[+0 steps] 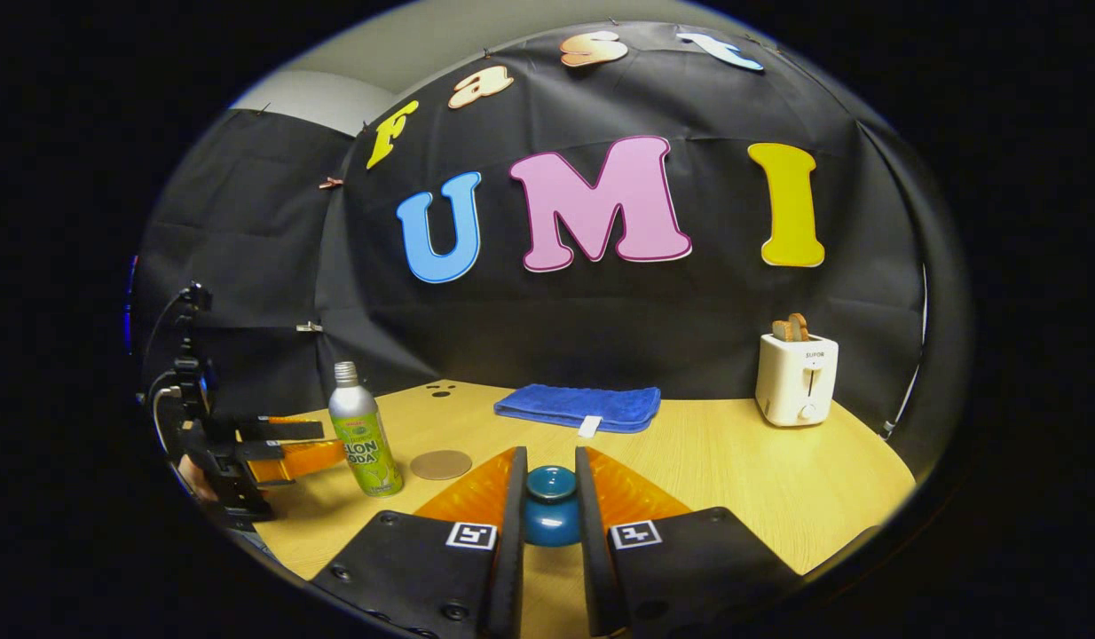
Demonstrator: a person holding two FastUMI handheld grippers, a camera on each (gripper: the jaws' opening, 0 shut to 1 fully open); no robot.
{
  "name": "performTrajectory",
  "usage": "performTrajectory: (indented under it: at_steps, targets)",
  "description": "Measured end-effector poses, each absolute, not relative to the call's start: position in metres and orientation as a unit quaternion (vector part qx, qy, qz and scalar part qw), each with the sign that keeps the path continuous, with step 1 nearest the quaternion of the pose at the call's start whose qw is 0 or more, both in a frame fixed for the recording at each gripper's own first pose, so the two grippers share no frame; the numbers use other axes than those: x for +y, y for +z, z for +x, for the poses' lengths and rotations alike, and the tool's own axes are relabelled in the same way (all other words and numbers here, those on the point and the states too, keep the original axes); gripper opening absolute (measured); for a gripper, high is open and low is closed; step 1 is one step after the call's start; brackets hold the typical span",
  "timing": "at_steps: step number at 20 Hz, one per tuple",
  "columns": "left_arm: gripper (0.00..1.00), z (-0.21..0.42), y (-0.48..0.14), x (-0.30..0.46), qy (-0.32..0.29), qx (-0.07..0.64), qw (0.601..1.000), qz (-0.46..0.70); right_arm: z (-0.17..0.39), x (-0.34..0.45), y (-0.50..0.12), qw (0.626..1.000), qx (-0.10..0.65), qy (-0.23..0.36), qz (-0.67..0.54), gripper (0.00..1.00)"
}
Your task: Open the teacup lid with one hand, grasp the water bottle and pour water into the teacup with the other hand; after pouring, place the water bottle on the coaster and then close the teacup lid.
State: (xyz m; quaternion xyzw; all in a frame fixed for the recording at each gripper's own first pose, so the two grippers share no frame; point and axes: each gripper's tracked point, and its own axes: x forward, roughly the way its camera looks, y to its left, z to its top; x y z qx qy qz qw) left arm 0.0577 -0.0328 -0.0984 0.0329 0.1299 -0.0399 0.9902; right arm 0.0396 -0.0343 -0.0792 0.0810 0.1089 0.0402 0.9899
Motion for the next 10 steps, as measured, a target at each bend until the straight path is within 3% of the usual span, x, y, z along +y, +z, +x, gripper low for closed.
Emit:
performTrajectory:
  at_steps: [6,8,10]
  targets:
    - [0.95,0.098,-0.117,-0.044,-0.040,0.147,0.988,0.036,0.036,-0.048,-0.075,0.990,0.105,0.032,0.083,0.32]
    - [0.83,0.102,-0.118,-0.046,-0.045,0.145,0.987,0.042,0.035,-0.052,-0.073,0.990,0.103,0.030,0.086,0.32]
    - [0.82,0.100,-0.118,-0.047,-0.048,0.143,0.987,0.054,0.034,-0.057,-0.073,0.991,0.103,0.025,0.087,0.32]
